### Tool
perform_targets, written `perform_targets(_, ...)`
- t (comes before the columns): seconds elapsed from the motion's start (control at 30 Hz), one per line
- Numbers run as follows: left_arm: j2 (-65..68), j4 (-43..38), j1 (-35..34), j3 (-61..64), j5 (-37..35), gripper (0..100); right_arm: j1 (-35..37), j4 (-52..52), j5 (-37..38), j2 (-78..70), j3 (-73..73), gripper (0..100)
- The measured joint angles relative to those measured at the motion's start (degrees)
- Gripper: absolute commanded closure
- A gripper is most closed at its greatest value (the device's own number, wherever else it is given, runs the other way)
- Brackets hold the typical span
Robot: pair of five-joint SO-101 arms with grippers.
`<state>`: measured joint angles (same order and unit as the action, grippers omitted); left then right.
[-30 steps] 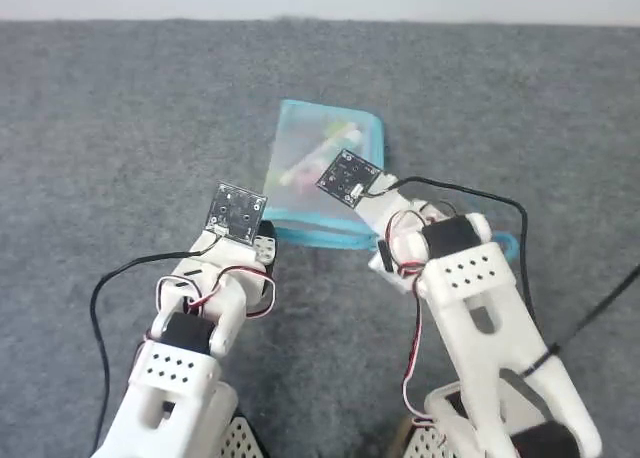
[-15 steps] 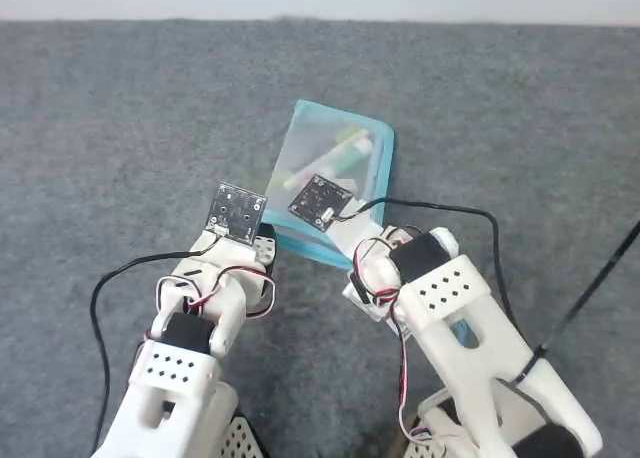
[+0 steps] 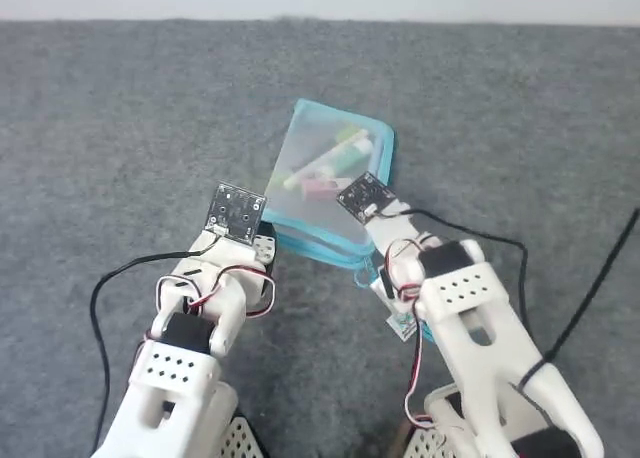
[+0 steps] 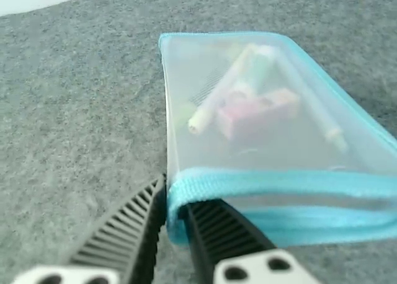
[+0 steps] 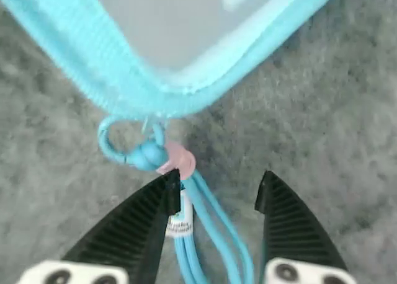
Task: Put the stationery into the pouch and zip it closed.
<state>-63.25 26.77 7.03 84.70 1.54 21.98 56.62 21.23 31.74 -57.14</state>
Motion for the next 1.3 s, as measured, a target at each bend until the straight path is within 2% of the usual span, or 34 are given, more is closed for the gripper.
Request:
perform_targets(0.17, 0.0, 0.0, 0.0, 0.0, 0.0, 99, 2.2, -12.0, 0.0, 0.4, -7.5, 80.8)
perform_targets(0.3, 0.0, 0.0, 0.0, 0.0, 0.1, 99, 3.7, -14.3, 0.0, 0.4, -8.6, 80.9)
perform_targets(0.5, 0.1, 0.0, -0.1, 0.0, 0.1, 99, 3.7, -13.6, 0.0, 0.6, -8.7, 80.8)
perform_targets(0.63, 0.1, 0.0, -0.1, 0.0, -0.3, 99, 3.8, -6.0, 0.0, 3.5, -6.1, 80.8)
perform_targets(0.8, 0.1, 0.0, 1.5, 0.0, -6.1, 99, 4.0, 0.0, -1.4, 10.8, -4.7, 80.8)
perform_targets(1.03, 0.1, -1.5, 1.9, 0.0, -10.2, 99, 4.0, 0.4, -2.5, 19.6, -6.6, 80.8)
perform_targets(1.3, 0.1, -1.5, 2.3, 0.0, -10.5, 99, 6.3, -3.0, -2.5, 22.9, -12.7, 80.8)
